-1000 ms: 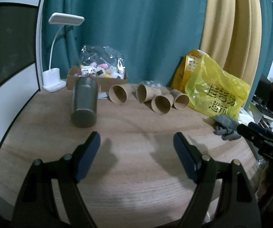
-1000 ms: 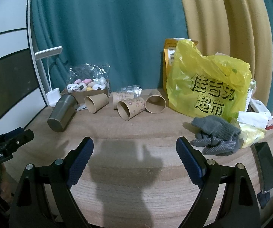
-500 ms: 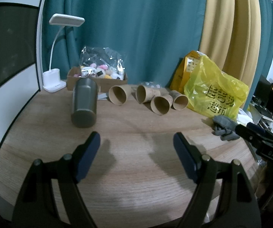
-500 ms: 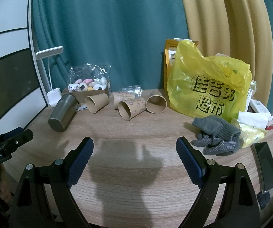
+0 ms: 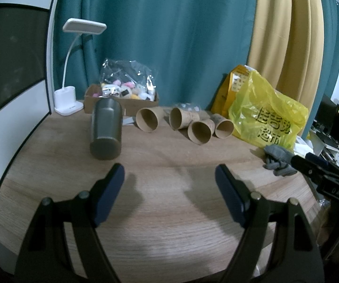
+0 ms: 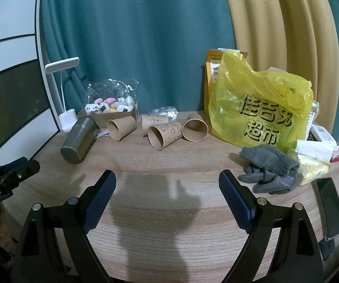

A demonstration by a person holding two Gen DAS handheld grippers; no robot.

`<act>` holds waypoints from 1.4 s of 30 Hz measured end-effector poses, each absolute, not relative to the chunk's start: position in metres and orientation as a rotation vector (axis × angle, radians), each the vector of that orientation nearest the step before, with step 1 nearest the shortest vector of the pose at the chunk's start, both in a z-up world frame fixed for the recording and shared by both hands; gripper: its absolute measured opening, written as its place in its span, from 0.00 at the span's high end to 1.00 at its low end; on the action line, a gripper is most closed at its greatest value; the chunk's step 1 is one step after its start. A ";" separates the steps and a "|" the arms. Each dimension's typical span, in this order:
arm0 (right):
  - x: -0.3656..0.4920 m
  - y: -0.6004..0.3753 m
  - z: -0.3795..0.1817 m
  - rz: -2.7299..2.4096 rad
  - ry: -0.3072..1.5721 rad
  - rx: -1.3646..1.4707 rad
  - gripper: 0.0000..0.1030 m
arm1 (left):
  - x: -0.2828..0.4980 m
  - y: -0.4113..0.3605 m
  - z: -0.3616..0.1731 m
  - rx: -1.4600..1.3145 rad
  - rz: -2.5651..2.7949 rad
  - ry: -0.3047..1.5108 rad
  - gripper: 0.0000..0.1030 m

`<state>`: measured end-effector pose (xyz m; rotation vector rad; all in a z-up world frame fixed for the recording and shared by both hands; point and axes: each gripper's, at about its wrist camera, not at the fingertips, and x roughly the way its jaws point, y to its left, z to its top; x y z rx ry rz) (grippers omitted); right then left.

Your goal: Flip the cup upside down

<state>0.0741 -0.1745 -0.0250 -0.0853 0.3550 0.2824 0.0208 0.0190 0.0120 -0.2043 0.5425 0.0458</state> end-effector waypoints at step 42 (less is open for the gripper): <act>0.249 -0.183 -0.050 0.283 0.606 0.013 0.12 | 0.316 0.021 -0.009 0.192 -0.158 0.907 0.22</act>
